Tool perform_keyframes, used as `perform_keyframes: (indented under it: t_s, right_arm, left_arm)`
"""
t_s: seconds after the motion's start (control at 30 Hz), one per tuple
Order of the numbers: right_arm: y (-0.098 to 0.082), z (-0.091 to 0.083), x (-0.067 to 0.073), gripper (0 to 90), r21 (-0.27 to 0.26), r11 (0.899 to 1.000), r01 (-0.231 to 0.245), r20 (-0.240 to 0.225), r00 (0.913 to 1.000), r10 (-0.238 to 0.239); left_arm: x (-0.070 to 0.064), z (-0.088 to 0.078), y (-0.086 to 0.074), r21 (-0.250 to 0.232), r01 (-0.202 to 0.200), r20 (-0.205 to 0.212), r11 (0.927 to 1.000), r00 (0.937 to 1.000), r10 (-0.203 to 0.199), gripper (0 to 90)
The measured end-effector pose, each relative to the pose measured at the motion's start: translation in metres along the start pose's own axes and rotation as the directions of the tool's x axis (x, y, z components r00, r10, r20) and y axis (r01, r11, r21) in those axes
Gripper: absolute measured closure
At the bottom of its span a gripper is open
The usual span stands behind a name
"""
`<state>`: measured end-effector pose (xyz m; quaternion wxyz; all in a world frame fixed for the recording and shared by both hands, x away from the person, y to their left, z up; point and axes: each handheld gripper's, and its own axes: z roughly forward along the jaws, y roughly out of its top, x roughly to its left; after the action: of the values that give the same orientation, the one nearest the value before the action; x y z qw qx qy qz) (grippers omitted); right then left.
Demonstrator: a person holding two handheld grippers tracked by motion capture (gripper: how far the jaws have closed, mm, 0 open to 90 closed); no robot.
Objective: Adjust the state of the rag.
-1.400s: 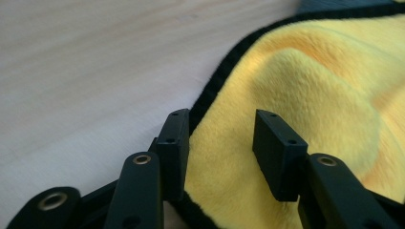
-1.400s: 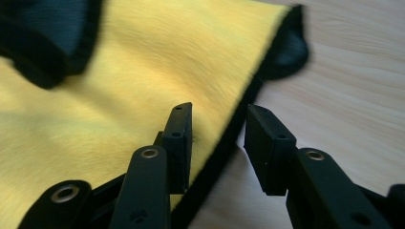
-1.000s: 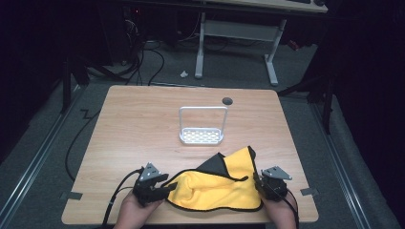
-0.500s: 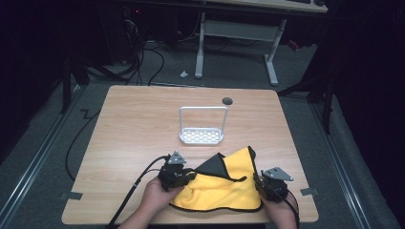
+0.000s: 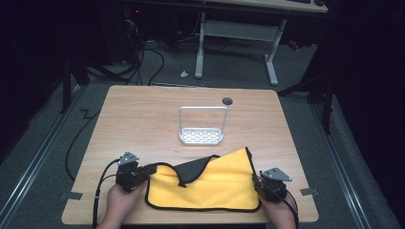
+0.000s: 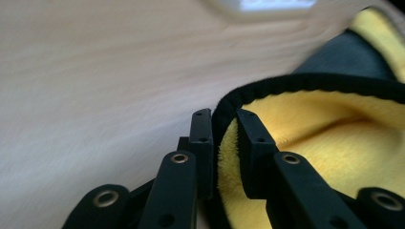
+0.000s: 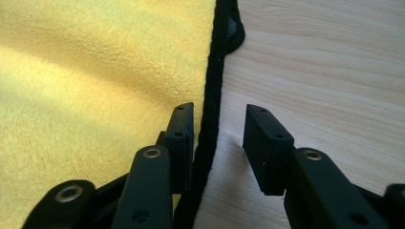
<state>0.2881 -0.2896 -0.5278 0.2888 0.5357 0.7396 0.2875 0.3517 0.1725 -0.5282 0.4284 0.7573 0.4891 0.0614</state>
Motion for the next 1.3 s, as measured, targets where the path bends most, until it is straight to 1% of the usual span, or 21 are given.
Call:
perform_keyframes:
  t_s: [0.03, 0.07, 0.13, 0.2, 0.23, 0.33, 0.43, 0.53, 0.63, 0.7, 0.73, 0.77, 0.87, 0.93, 1.0, 1.03, 1.1, 1.13, 1.17, 1.27, 1.3]
  right_arm:
    - [0.0, 0.0, 0.001, 64.7, 0.001, 1.0, 0.01, 0.005, 0.9999, -0.01]
    - [0.0, -0.001, 0.003, 64.8, 0.003, 1.0, 0.014, 0.006, 0.9999, -0.014]
    - [-0.001, -0.002, 0.004, 64.8, 0.003, 1.0, 0.019, 0.009, 0.9998, -0.019]
    - [-0.001, -0.003, 0.003, 64.7, 0.003, 1.0, 0.012, 0.006, 0.9999, -0.012]
    - [-0.001, -0.003, 0.003, 64.7, 0.003, 1.0, 0.008, 0.002, 1.0, -0.008]
    - [-0.001, -0.002, 0.003, 64.9, 0.004, 1.0, 0.007, 0.003, 1.0, -0.007]
    - [-0.001, -0.002, 0.003, 64.9, 0.003, 1.0, 0.007, 0.003, 1.0, -0.007]
    - [-0.001, -0.002, 0.003, 64.9, 0.003, 1.0, 0.007, 0.001, 1.0, -0.007]
    - [-0.001, -0.002, 0.002, 65.0, 0.002, 1.0, 0.006, -0.001, 1.0, -0.006]
    - [-0.001, -0.002, 0.002, 65.0, 0.004, 1.0, 0.001, -0.002, 1.0, -0.001]
    - [-0.001, -0.002, 0.002, 64.9, 0.004, 1.0, 0.0, -0.003, 1.0, 0.0]
    - [-0.001, -0.002, 0.002, 65.0, 0.003, 1.0, 0.001, -0.003, 1.0, -0.001]
    - [-0.002, -0.002, 0.002, 64.9, 0.003, 1.0, 0.001, -0.005, 1.0, -0.001]
    - [-0.002, -0.002, 0.002, 64.9, 0.003, 1.0, 0.001, -0.007, 1.0, -0.001]
    - [-0.001, -0.002, 0.002, 64.9, 0.002, 1.0, -0.002, -0.008, 1.0, 0.002]
    - [-0.001, -0.002, 0.002, 64.9, 0.002, 1.0, -0.002, -0.007, 1.0, 0.002]
    - [-0.001, -0.002, 0.002, 64.9, 0.003, 1.0, 0.0, -0.005, 1.0, 0.0]
    - [-0.001, -0.002, 0.002, 65.0, 0.003, 1.0, 0.001, -0.005, 1.0, -0.001]
    - [-0.001, -0.002, 0.002, 65.0, 0.003, 1.0, 0.001, -0.004, 1.0, -0.001]
    - [-0.001, -0.002, 0.002, 65.1, 0.002, 1.0, -0.001, -0.006, 1.0, 0.001]
    - [-0.001, -0.002, 0.002, 65.1, 0.001, 1.0, 0.0, -0.006, 1.0, 0.0]
  left_arm:
    - [0.002, 0.0, -0.002, 0.002, 0.02, -0.005, 0.9998, 0.9998, -0.02, 71.9]
    - [0.001, -0.002, -0.003, -0.003, 0.009, -0.006, 1.0, 0.9999, -0.009, 66.6]
    - [-0.007, -0.006, -0.002, -0.015, -0.044, -0.015, 0.9989, 0.9989, 0.043, 63.0]
    - [-0.022, -0.011, -0.001, -0.024, -0.114, -0.005, 0.9932, 0.9935, 0.114, 58.4]
    - [-0.03, -0.014, -0.001, -0.035, -0.139, -0.014, 0.9897, 0.9903, 0.138, 56.1]
    - [-0.045, -0.026, -0.002, -0.092, -0.165, -0.03, 0.982, 0.9862, 0.163, 51.9]
    - [-0.052, -0.035, -0.004, -0.13, -0.167, -0.038, 0.9774, 0.9859, 0.163, 51.3]
    - [-0.057, -0.04, -0.008, -0.137, -0.176, -0.034, 0.9748, 0.9843, 0.173, 51.5]
    - [-0.067, -0.041, -0.009, -0.14, -0.187, 0.003, 0.9724, 0.982, 0.189, 52.4]
    - [-0.073, -0.039, -0.01, -0.133, -0.203, -0.013, 0.9702, 0.9792, 0.203, 52.4]
    - [-0.072, -0.037, -0.01, -0.125, -0.203, -0.023, 0.9713, 0.9792, 0.201, 52.3]
    - [-0.069, -0.037, -0.01, -0.117, -0.192, -0.025, 0.9744, 0.9815, 0.19, 52.0]
    - [-0.061, -0.041, -0.011, -0.133, -0.143, -0.002, 0.9808, 0.9896, 0.144, 51.5]
    - [-0.06, -0.046, -0.012, -0.141, -0.149, -0.011, 0.9788, 0.9888, 0.149, 51.6]
    - [-0.064, -0.046, -0.014, -0.126, -0.161, -0.012, 0.9789, 0.987, 0.16, 51.4]
    - [-0.066, -0.046, -0.015, -0.126, -0.169, -0.013, 0.9776, 0.9856, 0.168, 50.8]
    - [-0.071, -0.047, -0.018, -0.131, -0.167, 0.014, 0.9773, 0.9853, 0.17, 50.9]
    - [-0.074, -0.046, -0.018, -0.126, -0.164, 0.04, 0.9783, 0.9846, 0.17, 51.5]
    - [-0.078, -0.042, -0.019, -0.117, -0.169, 0.064, 0.9787, 0.9821, 0.177, 51.6]
    - [-0.093, -0.025, -0.021, -0.071, -0.211, 0.11, 0.9748, 0.9696, 0.218, 51.4]
    - [-0.101, -0.015, -0.021, -0.055, -0.229, 0.132, 0.9718, 0.963, 0.235, 51.3]
